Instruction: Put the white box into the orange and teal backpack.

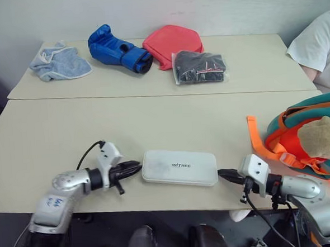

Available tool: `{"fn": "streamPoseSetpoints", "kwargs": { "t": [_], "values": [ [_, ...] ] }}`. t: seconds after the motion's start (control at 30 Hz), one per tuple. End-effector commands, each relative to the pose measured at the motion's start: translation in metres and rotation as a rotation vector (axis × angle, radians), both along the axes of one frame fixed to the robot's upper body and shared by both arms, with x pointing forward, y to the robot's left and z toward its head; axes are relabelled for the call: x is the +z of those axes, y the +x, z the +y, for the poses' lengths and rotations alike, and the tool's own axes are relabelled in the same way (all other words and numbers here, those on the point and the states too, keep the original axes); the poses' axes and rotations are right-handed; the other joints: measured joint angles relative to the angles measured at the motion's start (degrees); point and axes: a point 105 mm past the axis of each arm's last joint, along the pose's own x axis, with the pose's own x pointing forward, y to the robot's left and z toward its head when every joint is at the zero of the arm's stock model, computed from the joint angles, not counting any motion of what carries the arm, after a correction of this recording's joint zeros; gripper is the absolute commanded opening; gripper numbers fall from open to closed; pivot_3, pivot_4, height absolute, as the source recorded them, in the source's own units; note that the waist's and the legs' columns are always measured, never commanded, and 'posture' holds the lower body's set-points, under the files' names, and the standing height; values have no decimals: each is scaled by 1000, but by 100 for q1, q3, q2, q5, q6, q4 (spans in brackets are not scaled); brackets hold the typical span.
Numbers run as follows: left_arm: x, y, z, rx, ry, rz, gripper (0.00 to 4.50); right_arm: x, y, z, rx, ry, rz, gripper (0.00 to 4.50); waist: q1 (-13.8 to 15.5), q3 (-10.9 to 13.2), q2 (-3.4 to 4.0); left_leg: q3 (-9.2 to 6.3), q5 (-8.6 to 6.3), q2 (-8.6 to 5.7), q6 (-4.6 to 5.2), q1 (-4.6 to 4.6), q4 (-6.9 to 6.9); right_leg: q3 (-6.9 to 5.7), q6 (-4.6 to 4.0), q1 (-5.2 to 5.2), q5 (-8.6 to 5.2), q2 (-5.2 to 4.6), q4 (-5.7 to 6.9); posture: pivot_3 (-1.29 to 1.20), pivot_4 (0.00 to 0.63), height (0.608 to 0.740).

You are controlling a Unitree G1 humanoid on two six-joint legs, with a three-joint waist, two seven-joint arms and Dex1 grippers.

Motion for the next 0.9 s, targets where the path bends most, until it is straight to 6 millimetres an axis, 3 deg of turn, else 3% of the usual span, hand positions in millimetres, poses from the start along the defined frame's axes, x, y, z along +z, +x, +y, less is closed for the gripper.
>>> {"fn": "streamPoseSetpoints", "kwargs": {
  "t": [0.03,0.2,0.23,0.4,0.67,0.9],
  "values": [
    [6,-10,21,18,-133,359,1824,16,0,-6,15,-12,-51,0,-1,1,-4,-2,1,1,-1,1,2,-2,0,0,0,3,3,0,150,740],
    [16,-7,24,64,-255,710,3324,17,1,-6,29,-23,-56,0,0,1,-4,-2,4,1,-6,4,0,5,1,-1,-1,7,5,0,150,740],
    [18,1,18,75,-274,757,3590,18,1,-5,33,-20,-57,0,6,2,-4,-2,4,0,-7,2,2,4,1,-2,-1,8,6,0,150,740],
    [15,24,-12,85,-259,837,3590,15,3,6,68,-7,-51,0,57,2,-7,-4,7,-17,-5,-1,20,9,13,-3,-7,0,31,0,150,740],
    [14,27,-46,-2,-276,909,3590,13,8,17,103,-6,-57,0,87,1,-9,-4,10,-20,-5,-1,34,14,15,0,-9,-7,35,0,150,740],
    [21,17,-69,-119,-344,959,3590,15,19,27,113,6,-70,0,119,1,-9,-5,10,-21,-5,-2,41,15,16,1,-9,-9,35,0,150,740]
  ]
}}
